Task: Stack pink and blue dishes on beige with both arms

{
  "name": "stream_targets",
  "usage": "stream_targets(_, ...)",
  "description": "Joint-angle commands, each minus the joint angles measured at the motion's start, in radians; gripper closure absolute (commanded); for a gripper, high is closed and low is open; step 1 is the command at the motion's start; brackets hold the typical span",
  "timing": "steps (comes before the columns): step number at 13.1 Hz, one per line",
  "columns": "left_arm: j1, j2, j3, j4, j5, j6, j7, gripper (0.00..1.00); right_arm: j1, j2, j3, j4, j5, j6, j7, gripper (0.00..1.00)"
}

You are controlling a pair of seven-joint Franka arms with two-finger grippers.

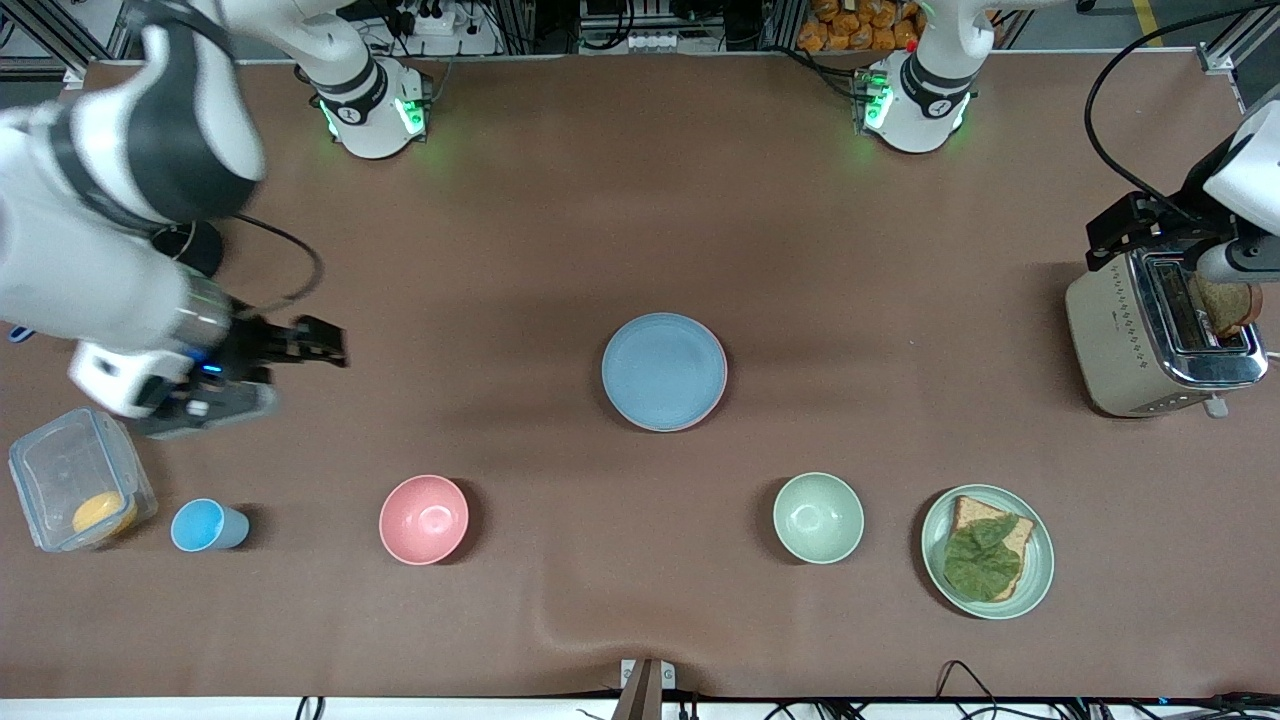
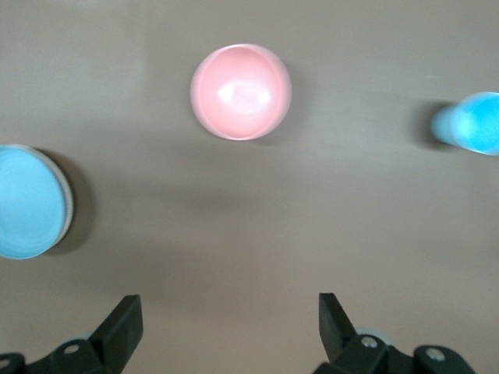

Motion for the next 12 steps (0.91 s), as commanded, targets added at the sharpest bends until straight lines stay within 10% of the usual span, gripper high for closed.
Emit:
stream_targets(1,-0.022,-0.004,0.014,0.005,-0.003,-0.006,0.019,0.00,-0.166,-0.139,0.149,-0.111,-0.111,0.001,0.003,0.00)
stream_targets(4,-0.032,-0.004,0.019,0.005,-0.006,-0.006,0.019,0.00,-0.349,-0.204,0.304,-0.194,-0.158,0.032,0.002,0.00)
stream_targets(12,-0.042,-0.004,0.036,0.005,-0.006,-0.009,0.019,0.00,-0.362,-0.204,0.303,-0.212,-0.158,0.058,0.002,0.00)
